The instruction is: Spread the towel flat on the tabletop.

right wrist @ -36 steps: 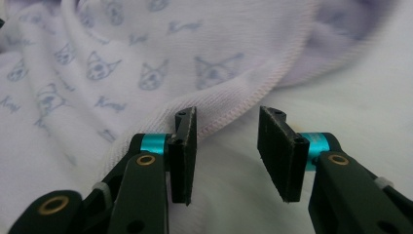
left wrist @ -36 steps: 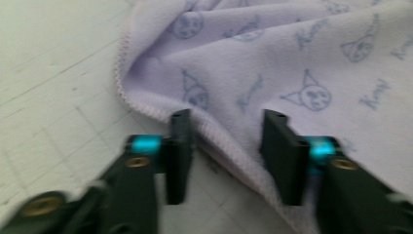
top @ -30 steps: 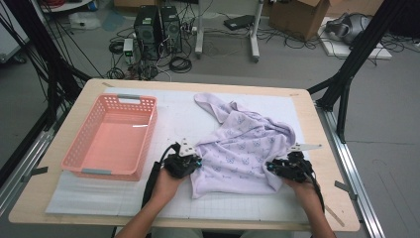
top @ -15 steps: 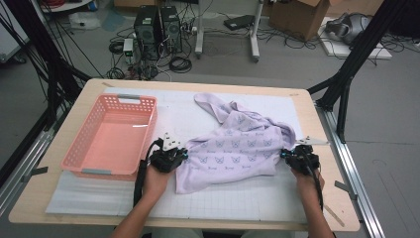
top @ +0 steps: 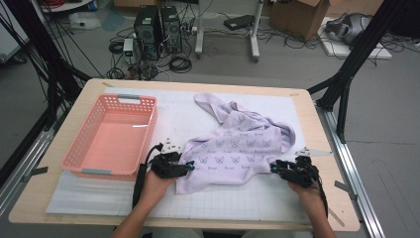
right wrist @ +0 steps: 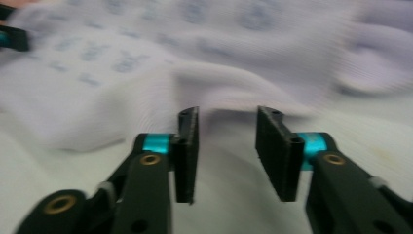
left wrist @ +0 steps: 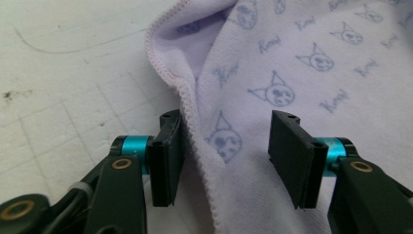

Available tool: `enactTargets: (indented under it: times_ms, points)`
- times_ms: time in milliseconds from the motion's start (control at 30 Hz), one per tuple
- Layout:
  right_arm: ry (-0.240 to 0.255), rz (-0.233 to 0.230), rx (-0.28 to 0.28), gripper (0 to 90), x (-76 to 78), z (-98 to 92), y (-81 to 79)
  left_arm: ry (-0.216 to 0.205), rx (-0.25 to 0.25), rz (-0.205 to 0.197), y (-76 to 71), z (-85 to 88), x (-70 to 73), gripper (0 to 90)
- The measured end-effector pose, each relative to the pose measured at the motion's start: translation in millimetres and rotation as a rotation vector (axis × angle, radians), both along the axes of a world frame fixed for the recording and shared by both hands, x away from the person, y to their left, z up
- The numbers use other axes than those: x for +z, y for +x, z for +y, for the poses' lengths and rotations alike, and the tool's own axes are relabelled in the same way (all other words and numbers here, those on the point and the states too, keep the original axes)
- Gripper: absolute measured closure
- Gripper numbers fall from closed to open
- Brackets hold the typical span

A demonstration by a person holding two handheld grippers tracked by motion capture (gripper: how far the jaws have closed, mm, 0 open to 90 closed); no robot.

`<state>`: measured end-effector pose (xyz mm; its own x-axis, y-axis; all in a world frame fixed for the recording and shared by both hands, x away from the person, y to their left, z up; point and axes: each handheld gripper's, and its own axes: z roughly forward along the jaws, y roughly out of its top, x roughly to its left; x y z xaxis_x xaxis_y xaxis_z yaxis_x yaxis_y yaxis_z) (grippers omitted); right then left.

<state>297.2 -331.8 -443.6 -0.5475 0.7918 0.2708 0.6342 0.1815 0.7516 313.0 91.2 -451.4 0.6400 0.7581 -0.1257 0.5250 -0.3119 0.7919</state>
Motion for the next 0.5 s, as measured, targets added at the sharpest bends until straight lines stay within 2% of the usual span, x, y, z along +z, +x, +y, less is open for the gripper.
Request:
enactTargets:
  times_ms: [33, 67, 100, 167, 233, 267, 333, 367, 500]
  points:
    - [0.004, 0.002, 0.021, 54.6, -0.8, 7.3, 0.4, 0.016, -0.003, -0.008, -0.4, 0.0, 0.1, 65.1]
    - [-0.015, 0.005, 0.04, 54.5, -2.4, 15.2, 0.6, 0.026, -0.004, -0.012, -0.7, -0.1, 0.4, 72.7]
    - [-0.061, 0.005, 0.052, 54.8, -5.2, 23.6, 1.7, 0.02, -0.012, -0.007, -0.5, -0.1, 0.4, 80.1]
    - [-0.166, -0.045, 0.04, 63.0, -4.1, 34.7, -0.3, 0.035, -0.013, -0.021, -1.6, -1.4, 0.9, 82.8]
    - [-0.161, -0.035, 0.049, 81.0, -3.3, 37.1, 0.9, 0.037, -0.005, -0.032, -1.9, -1.6, 1.4, 83.3]
    - [-0.158, -0.038, 0.069, 85.4, -3.4, 38.3, 0.9, 0.036, 0.003, -0.035, -1.8, -1.0, 1.7, 83.3]
    - [-0.19, -0.062, 0.083, 87.3, -2.0, 39.8, -1.0, 0.026, 0.017, -0.036, -1.2, 1.3, 2.0, 83.4]
    - [-0.184, -0.059, 0.081, 87.6, -1.9, 38.6, -0.8, 0.024, 0.021, -0.037, -0.9, 2.6, 2.1, 83.4]
    - [-0.193, -0.051, 0.032, 87.9, 0.6, 23.7, -2.0, 0.015, 0.023, -0.038, -0.6, 4.7, 2.3, 83.4]
